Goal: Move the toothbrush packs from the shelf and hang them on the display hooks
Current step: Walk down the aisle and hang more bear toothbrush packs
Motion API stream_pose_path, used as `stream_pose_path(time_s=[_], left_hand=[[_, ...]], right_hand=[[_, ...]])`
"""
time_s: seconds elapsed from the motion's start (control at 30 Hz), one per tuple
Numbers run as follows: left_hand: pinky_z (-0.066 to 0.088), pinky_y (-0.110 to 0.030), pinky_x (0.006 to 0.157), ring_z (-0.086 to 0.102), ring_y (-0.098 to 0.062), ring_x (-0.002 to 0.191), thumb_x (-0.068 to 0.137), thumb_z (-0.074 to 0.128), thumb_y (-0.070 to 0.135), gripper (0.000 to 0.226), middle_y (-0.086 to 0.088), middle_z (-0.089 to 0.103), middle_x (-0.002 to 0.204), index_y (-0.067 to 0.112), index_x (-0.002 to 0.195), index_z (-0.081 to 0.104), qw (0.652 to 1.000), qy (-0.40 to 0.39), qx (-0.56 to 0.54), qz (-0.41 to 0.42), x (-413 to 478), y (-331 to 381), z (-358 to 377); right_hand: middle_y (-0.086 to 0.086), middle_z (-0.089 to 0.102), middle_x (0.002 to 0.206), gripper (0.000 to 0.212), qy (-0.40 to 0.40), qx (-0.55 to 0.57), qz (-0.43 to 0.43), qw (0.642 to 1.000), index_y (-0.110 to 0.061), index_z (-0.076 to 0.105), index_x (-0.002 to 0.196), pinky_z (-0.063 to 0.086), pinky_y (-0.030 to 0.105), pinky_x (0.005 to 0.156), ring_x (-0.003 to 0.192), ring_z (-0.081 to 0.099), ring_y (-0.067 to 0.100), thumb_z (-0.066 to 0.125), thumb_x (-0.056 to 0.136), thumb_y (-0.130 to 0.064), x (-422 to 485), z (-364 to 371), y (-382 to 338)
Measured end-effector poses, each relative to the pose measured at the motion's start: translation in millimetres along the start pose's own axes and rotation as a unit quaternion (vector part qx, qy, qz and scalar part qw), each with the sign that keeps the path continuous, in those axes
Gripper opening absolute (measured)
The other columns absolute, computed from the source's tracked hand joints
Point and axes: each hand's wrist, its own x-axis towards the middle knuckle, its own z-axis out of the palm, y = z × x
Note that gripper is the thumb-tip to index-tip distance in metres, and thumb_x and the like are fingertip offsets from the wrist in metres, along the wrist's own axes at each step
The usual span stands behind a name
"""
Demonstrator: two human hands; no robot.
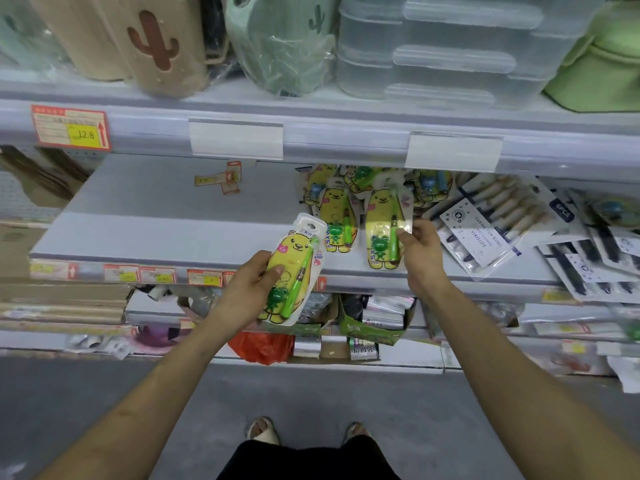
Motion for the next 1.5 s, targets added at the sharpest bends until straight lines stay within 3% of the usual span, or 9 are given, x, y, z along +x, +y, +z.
stream_pose_path(time_s=[0.17,0.3,0.47,0.87,0.97,1.03,1.13,1.27,1.5], left_hand=[[0.061,-0.047,0.084,0.074,-0.020,0.098,0.109,0.054,0.030,0.016,-0.001,0.075,0.106,0.021,0.118,0.065,0.999,-0.024,-0.038,0.014,17,15,21],[0.060,-0.038,0.082,0.074,-0.018,0.100,0.109,0.055,0.031,0.016,0.003,0.076,0.108,0.022,0.115,0.067,0.995,-0.042,-0.086,0.033,26,33,49],[0.055,-0.052,0.092,0.069,-0.034,0.100,0.105,0.059,0.043,0.015,-0.007,0.074,0.104,0.033,0.105,0.070,0.984,-0.102,-0.125,0.070,25,58,108],[0.053,-0.013,0.065,0.071,-0.001,0.082,0.106,0.058,0.012,0.014,0.021,0.078,0.088,0.018,0.116,0.065,0.936,-0.304,-0.140,0.110,-48,155,313],[0.061,-0.026,0.072,0.074,-0.004,0.082,0.106,0.058,0.012,0.016,0.014,0.079,0.091,0.012,0.121,0.065,0.929,-0.325,-0.129,0.118,-76,186,373],[0.062,-0.048,0.090,0.076,-0.019,0.099,0.106,0.060,0.015,0.017,0.000,0.080,0.108,0.016,0.122,0.067,0.924,-0.340,-0.132,0.116,-95,205,409],[0.056,-0.062,0.098,0.073,-0.034,0.107,0.105,0.062,0.014,0.018,-0.012,0.076,0.117,0.014,0.122,0.067,0.910,-0.373,-0.130,0.124,-119,228,468],[0.057,-0.061,0.096,0.075,-0.025,0.099,0.104,0.061,0.010,0.017,-0.006,0.079,0.111,0.015,0.119,0.068,0.894,-0.414,-0.128,0.116,-144,256,550],[0.059,-0.057,0.096,0.072,-0.038,0.113,0.106,0.059,0.013,0.019,-0.014,0.076,0.120,0.015,0.122,0.068,0.855,-0.498,-0.116,0.087,-172,304,736]], right_hand=[[-0.002,0.069,0.110,0.026,0.003,0.028,-0.004,1.000,-0.009,0.055,0.132,0.056,0.017,0.065,0.081,0.069,-0.007,0.045,0.109,-0.001,-45,-19,-10],[-0.002,0.066,0.094,0.020,0.055,0.080,-0.002,0.995,-0.003,0.055,0.126,0.054,0.016,0.061,0.070,0.066,-0.004,0.044,0.110,-0.006,-83,-38,-14],[-0.011,0.065,0.081,0.017,0.185,0.118,0.005,0.976,-0.004,0.061,0.118,0.050,0.015,0.062,0.069,0.060,-0.001,0.047,0.108,-0.009,-124,-80,-9],[0.002,0.064,0.096,0.014,0.372,0.147,0.011,0.917,-0.012,0.064,0.110,0.051,0.023,0.061,0.080,0.060,0.011,0.051,0.105,-0.011,-184,-273,9],[-0.005,0.061,0.085,0.013,0.403,0.150,0.010,0.903,-0.013,0.062,0.104,0.051,0.026,0.053,0.072,0.057,0.008,0.050,0.103,-0.008,-199,-342,12],[-0.012,0.062,0.077,0.015,0.418,0.151,0.008,0.896,-0.014,0.062,0.102,0.052,0.029,0.051,0.068,0.059,0.006,0.049,0.102,-0.007,-209,-388,12],[-0.015,0.062,0.072,0.017,0.448,0.159,0.008,0.880,-0.014,0.062,0.099,0.054,0.032,0.050,0.065,0.060,0.005,0.048,0.103,-0.005,-221,-457,13],[-0.011,0.062,0.077,0.015,0.503,0.172,0.011,0.847,-0.010,0.062,0.102,0.051,0.032,0.053,0.066,0.058,0.004,0.048,0.102,-0.006,-228,-537,24],[-0.007,0.068,0.077,0.018,0.584,0.206,0.036,0.784,-0.013,0.064,0.105,0.052,0.032,0.055,0.069,0.063,0.011,0.046,0.104,-0.009,-211,-685,59]])
